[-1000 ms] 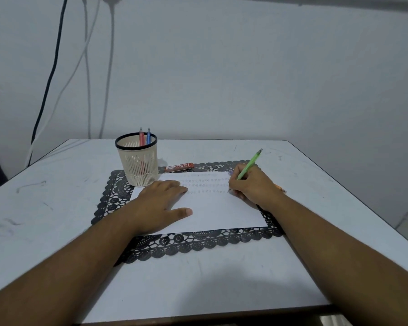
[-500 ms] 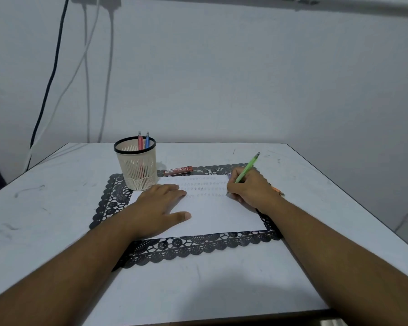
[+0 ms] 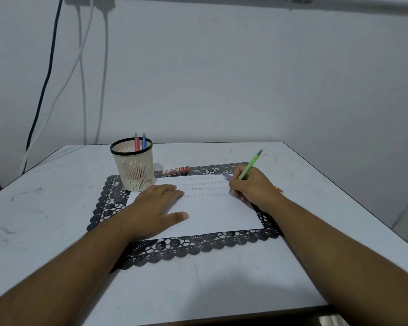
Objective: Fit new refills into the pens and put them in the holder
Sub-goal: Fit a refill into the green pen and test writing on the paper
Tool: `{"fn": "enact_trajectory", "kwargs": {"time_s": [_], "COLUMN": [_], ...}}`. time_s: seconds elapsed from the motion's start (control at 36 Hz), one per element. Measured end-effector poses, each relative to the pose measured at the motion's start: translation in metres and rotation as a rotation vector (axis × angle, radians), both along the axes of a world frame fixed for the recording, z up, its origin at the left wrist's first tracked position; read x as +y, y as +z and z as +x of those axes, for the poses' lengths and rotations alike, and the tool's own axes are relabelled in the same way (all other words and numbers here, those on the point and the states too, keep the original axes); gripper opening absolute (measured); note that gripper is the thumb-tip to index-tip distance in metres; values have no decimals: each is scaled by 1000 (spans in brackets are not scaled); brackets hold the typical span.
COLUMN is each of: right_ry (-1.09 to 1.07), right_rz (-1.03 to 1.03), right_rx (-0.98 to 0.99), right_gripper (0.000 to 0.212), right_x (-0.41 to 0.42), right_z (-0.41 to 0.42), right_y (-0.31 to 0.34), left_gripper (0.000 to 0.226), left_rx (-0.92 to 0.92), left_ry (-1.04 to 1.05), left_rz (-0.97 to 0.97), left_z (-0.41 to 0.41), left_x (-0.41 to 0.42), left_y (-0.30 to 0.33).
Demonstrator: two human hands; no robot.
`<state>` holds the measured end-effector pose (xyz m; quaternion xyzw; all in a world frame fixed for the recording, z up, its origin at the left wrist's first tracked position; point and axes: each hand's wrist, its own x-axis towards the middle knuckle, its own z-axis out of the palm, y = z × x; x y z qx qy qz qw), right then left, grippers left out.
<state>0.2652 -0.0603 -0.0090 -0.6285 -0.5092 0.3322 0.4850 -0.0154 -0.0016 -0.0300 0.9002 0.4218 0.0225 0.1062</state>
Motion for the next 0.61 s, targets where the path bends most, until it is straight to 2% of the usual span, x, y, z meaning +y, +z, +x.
{"fn": "enact_trajectory", "kwargs": {"time_s": [0.08, 0.22, 0.36, 0.39, 0.47, 0.53, 0.61], "right_ry": [-1, 10, 16, 14, -2, -6, 4], "right_rz": [-9, -20, -37, -36, -27, -25, -28], "right_rx": [0, 0, -18, -33, -52, -52, -43], "right_gripper": [23, 26, 27, 25, 19, 17, 24], "right_x": [0, 1, 3, 3, 2, 2, 4], "right_z": [-2, 0, 0, 0, -2, -1, 2], "right_y": [0, -1, -2, -1, 0, 0, -4], "left_gripper": [93, 125, 88, 92, 126, 131, 106], "left_rx": [0, -28, -8, -7, -23, -30, -26], "left_ry": [-4, -4, 4, 4, -3, 4, 11], "left_rz": [13, -9, 10, 4, -10, -13, -13], "left_z": [1, -2, 1, 1, -1, -2, 1], "left_x": [-2, 2, -1, -1, 1, 2, -3], "left_y": [1, -2, -1, -1, -1, -2, 0]}}
